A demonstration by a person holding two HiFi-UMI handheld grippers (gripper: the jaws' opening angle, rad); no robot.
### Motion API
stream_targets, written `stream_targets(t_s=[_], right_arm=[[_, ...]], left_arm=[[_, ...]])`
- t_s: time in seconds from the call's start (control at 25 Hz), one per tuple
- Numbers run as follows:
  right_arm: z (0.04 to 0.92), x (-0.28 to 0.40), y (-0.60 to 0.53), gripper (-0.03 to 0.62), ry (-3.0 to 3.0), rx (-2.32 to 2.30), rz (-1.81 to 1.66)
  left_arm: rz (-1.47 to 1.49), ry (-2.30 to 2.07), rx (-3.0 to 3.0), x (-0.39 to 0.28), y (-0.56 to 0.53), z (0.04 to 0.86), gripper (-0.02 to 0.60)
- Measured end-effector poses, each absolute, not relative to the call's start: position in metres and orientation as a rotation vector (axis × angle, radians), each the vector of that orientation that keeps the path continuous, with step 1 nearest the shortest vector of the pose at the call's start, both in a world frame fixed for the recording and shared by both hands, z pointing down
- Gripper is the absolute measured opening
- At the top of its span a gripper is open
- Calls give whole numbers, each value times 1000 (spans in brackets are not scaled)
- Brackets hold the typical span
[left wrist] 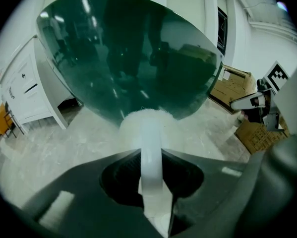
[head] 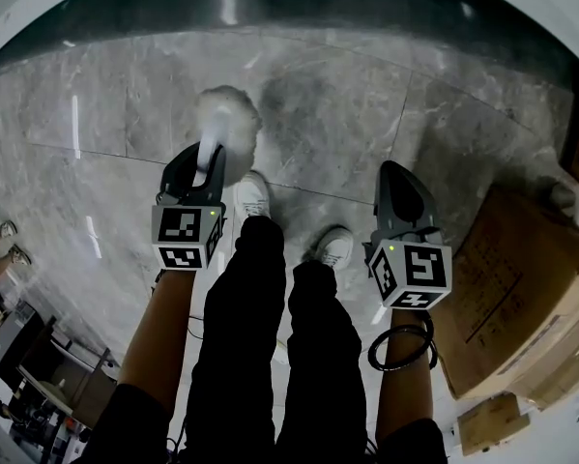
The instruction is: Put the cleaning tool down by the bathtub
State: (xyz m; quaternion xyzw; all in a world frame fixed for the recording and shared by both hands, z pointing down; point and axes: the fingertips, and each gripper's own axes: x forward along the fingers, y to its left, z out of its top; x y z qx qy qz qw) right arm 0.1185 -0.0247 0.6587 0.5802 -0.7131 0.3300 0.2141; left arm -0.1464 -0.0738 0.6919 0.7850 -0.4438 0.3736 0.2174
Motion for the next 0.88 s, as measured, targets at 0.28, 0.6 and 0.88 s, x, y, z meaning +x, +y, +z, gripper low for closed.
stream_targets(t_s=[0.28,0.6,0.88], right_arm=[[695,113,-34,23,-1987,1595,911],[732,108,-46,23,-1993,1585,905],[764,105,-48,23,-2003,1556,898]], left_arm=[[1035,-1233,2177,-150,-82,731,84],[1039,-1240,2175,-155,-94,768,85],[1039,-1244,2174,-155,-99,798,84]])
